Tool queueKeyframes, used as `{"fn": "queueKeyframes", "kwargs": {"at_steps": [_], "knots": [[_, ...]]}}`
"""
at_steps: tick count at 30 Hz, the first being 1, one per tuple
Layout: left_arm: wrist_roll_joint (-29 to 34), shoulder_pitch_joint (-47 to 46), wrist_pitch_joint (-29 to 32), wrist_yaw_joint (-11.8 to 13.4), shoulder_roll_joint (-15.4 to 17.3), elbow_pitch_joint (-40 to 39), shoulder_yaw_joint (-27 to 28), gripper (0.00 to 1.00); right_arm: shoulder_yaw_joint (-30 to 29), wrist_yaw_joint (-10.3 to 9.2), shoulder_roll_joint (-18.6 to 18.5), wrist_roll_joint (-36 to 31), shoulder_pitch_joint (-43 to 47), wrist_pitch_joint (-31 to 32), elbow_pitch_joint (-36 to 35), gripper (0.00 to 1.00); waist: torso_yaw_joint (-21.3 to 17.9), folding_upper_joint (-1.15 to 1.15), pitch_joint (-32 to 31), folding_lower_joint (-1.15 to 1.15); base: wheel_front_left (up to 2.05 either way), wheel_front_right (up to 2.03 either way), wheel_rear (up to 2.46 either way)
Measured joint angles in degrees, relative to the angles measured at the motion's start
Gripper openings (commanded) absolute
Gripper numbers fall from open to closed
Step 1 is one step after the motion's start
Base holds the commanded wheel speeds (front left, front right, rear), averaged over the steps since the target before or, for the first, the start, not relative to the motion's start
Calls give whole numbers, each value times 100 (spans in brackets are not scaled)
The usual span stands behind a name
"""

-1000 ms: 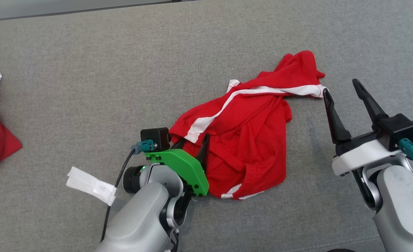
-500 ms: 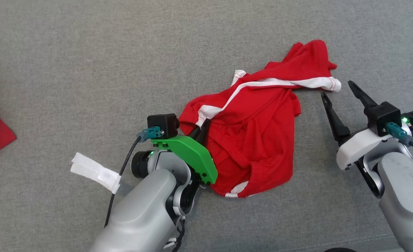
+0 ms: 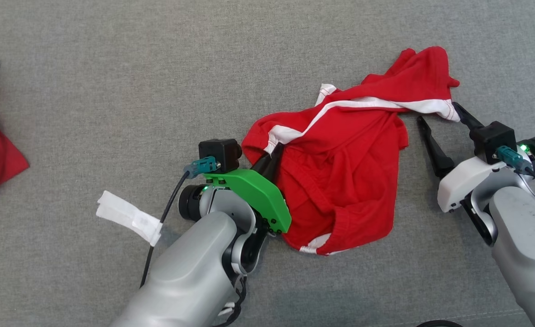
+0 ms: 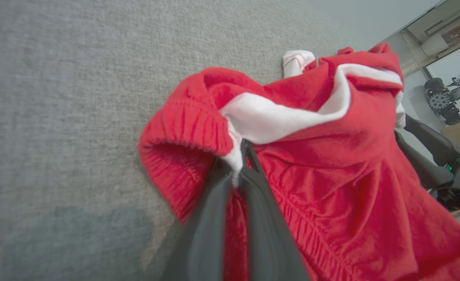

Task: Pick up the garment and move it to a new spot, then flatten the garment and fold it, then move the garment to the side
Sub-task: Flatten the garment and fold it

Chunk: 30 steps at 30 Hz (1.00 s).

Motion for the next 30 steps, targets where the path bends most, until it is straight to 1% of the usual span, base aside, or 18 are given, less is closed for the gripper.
{"fn": "queueKeyframes", "kwargs": {"at_steps": [7,8,9,10,11,14,17,20,22,25,27,30], "knots": [[-11,-2,-2,-8,5,-2,-38,0,47,0,-46,56,-64,0,138,100,23,0,-40,0,0,0,0],[-25,-1,1,-18,13,-7,-46,0,98,0,-52,79,-65,0,159,94,25,0,-54,0,0,0,0],[-26,3,11,-31,22,-12,-57,0,145,0,-52,122,-64,0,163,42,28,0,-70,0,0,0,0],[-27,6,24,-32,30,-21,-65,0,176,0,-52,177,-64,0,163,9,30,0,-85,0,0,0,0],[-37,9,27,-49,42,-38,-73,0,218,0,-53,256,-64,0,172,0,32,0,-100,0,0,0,0],[-67,37,78,-118,110,-122,-78,0,432,0,-54,553,-64,0,193,0,28,0,-161,0,0,0,0],[-123,55,188,-207,227,-261,-78,0,736,0,-97,1021,-61,0,179,0,3,0,-251,0,0,0,0],[-256,57,374,-327,390,-626,-62,0,1081,0,-332,1555,-69,0,-26,0,-36,0,-344,0,0,0,0],[-403,69,539,-404,559,-1023,48,0,1369,0,-576,1962,-76,1,-254,0,-68,0,-410,0,0,0,0],[-637,158,776,-416,917,-1794,227,0,1709,0,-1045,2564,-85,1,-657,0,-132,0,-511,0,0,0,0],[-750,291,934,-347,1204,-2370,331,0,1873,0,-1401,2977,-81,10,-943,0,-178,0,-589,0,0,0,0],[-1033,594,1183,-169,1594,-3323,489,0,2017,0,-1927,3610,-25,182,-1485,0,-252,0,-735,0,0,0,0]]}}
